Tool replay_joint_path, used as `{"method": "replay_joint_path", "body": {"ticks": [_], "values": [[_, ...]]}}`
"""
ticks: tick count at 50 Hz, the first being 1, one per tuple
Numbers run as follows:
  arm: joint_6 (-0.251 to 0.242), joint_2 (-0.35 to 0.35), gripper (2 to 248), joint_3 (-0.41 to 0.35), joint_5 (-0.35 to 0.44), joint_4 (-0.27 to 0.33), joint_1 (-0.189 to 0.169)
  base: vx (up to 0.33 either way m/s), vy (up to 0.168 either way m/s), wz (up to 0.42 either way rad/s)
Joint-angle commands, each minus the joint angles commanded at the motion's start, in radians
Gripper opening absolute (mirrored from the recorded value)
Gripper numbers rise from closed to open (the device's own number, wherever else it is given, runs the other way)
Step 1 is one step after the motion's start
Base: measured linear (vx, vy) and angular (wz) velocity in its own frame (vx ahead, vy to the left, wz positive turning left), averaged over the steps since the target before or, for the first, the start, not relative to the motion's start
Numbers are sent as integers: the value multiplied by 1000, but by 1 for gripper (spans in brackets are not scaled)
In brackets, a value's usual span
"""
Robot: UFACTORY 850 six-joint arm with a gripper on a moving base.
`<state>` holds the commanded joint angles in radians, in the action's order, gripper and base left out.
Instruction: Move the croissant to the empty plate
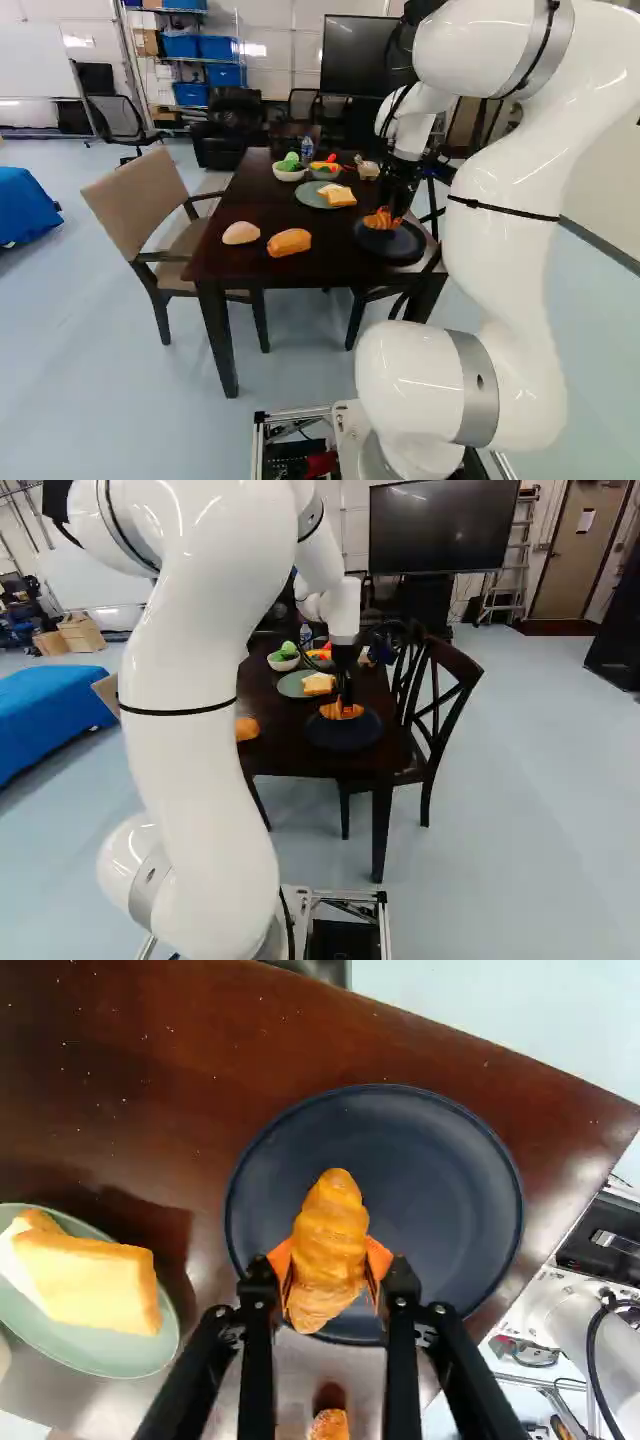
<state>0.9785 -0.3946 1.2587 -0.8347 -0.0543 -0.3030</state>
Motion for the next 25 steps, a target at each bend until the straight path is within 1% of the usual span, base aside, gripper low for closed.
{"method": "replay_joint_path", "body": {"ticks": [3, 4, 9, 10, 14, 15, 19, 20, 24, 25], "values": [[0, 0, 105, 0, 0, 0, 0, 0, 0, 0], [0, 0, 138, 0, 0, 0, 0, 0, 0, 0], [0, 0, 138, 0, 0, 0, 0, 0, 0, 0], [0, 0, 173, 0, 0, 0, 0, 0, 0, 0], [0, 0, 173, 0, 0, 0, 0, 0, 0, 0], [0, 0, 207, 0, 0, 0, 0, 0, 0, 0], [0, 0, 207, 0, 0, 0, 0, 0, 0, 0], [0, 0, 243, 0, 0, 0, 0, 0, 0, 0], [0, 0, 243, 0, 0, 0, 0, 0, 0, 0], [0, 0, 247, 0, 0, 0, 0, 0, 0, 0]]}}
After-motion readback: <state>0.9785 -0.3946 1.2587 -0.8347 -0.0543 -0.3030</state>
